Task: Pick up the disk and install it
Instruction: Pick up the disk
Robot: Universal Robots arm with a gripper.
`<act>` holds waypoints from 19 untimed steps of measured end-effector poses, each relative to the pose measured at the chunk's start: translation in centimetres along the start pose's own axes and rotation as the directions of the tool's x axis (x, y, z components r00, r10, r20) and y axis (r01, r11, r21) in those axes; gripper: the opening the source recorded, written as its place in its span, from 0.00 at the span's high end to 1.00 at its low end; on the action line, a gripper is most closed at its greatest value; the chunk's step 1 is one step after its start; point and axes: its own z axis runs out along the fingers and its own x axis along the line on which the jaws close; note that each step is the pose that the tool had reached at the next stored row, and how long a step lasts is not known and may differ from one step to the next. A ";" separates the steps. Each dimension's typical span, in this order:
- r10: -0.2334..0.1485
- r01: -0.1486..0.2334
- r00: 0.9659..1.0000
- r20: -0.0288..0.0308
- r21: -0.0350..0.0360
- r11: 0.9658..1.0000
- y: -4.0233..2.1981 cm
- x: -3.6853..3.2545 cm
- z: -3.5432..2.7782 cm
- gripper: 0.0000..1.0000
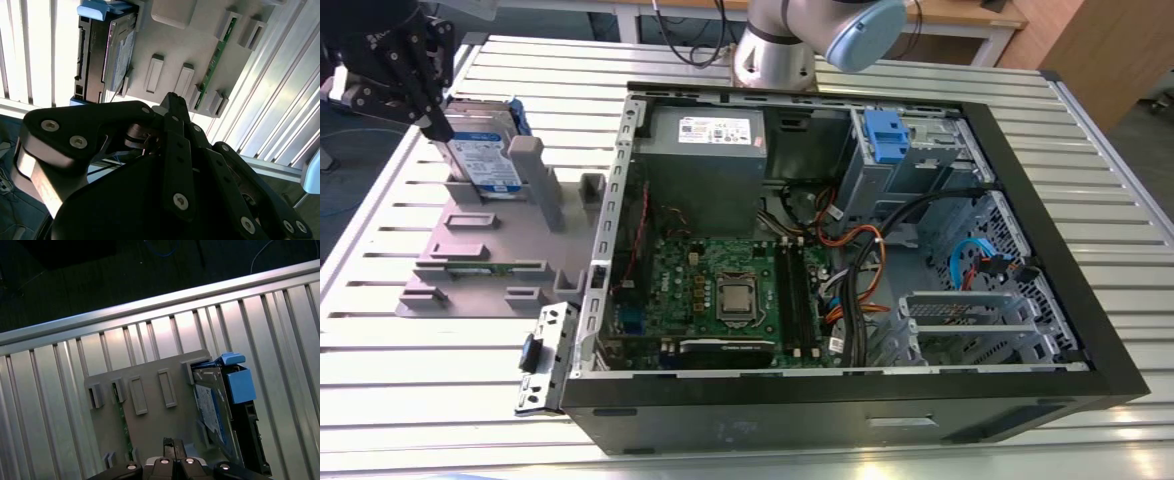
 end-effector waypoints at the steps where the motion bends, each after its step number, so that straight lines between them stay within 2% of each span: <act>1: -0.001 0.001 1.000 0.000 0.000 1.000 0.00 0.00 0.00 0.89; 19: -0.010 0.010 1.000 0.000 0.000 1.000 0.00 0.00 0.00 0.89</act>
